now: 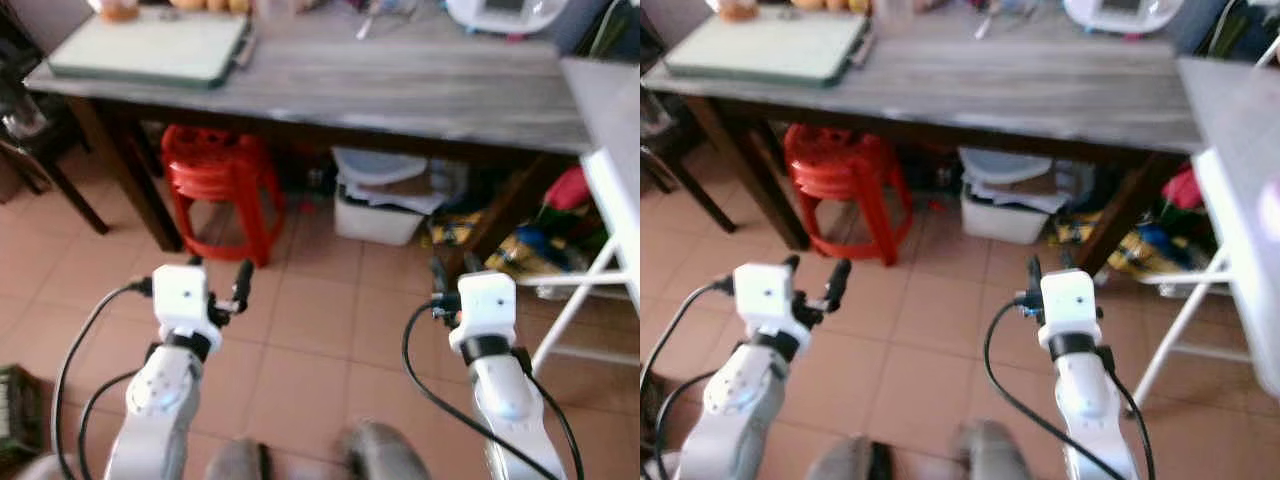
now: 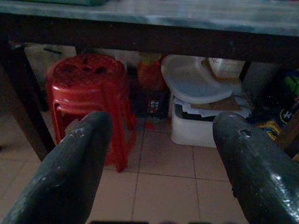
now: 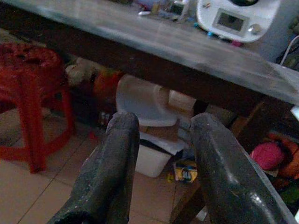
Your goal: Setting the table
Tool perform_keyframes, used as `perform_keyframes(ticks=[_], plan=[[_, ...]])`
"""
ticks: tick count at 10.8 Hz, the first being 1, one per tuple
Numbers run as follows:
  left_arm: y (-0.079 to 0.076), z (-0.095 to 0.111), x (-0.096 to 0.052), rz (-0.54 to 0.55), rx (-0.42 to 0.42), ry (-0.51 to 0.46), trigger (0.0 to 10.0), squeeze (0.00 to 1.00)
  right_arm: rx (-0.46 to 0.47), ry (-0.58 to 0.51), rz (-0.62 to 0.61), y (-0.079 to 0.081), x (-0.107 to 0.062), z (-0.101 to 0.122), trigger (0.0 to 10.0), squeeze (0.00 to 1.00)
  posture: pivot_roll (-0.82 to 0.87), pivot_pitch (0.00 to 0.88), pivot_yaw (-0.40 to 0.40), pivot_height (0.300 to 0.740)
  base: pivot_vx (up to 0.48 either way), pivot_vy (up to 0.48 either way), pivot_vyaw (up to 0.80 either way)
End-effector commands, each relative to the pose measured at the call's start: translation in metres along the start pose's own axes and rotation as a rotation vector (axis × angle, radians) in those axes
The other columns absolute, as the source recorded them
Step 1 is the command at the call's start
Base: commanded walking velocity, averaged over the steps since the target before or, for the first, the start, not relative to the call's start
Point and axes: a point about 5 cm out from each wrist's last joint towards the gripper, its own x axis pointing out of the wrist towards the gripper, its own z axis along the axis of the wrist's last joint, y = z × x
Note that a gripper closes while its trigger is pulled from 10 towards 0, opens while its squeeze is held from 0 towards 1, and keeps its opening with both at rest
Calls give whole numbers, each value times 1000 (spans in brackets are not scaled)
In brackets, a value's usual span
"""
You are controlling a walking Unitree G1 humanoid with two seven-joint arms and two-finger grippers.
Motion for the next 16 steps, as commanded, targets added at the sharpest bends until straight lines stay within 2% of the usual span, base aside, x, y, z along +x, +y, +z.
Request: perform_keyframes(ticks=[1,2,3,4,6,9,12,16], plan=[[-4,-2,-1,-14,-31,16,10000,0,14,32,-31,-5,-1,-3,10000,0,-38,152,15,740,0,-330,0],[-5,-2,-2,-22,-57,22,10000,0,55,20,-48,-6,0,-1,10000,0,-38,150,15,740,0,-334,0],[-3,-3,-3,-17,-123,37,10000,0,138,-9,-62,-7,-1,2,10000,0,-45,142,16,740,0,-334,0],[1,-8,-3,4,-227,63,10000,0,191,-32,-32,-7,-5,6,10000,0,-58,123,12,740,0,0,0],[4,-11,1,20,-279,76,10000,0,237,-51,-23,-9,-6,8,10000,0,-62,106,10,740,0,-120,0],[-3,-6,7,-24,-273,62,10000,0,205,-60,20,-4,-1,9,10000,0,-58,118,-4,740,0,0,0],[-7,-5,7,-57,-252,52,10000,0,170,-76,45,-3,6,11,10000,0,-56,120,-4,740,0,-379,0],[-6,-5,7,-79,-234,54,10000,0,150,-70,33,-5,5,10,10000,0,-60,127,-11,740,0,-407,0]])
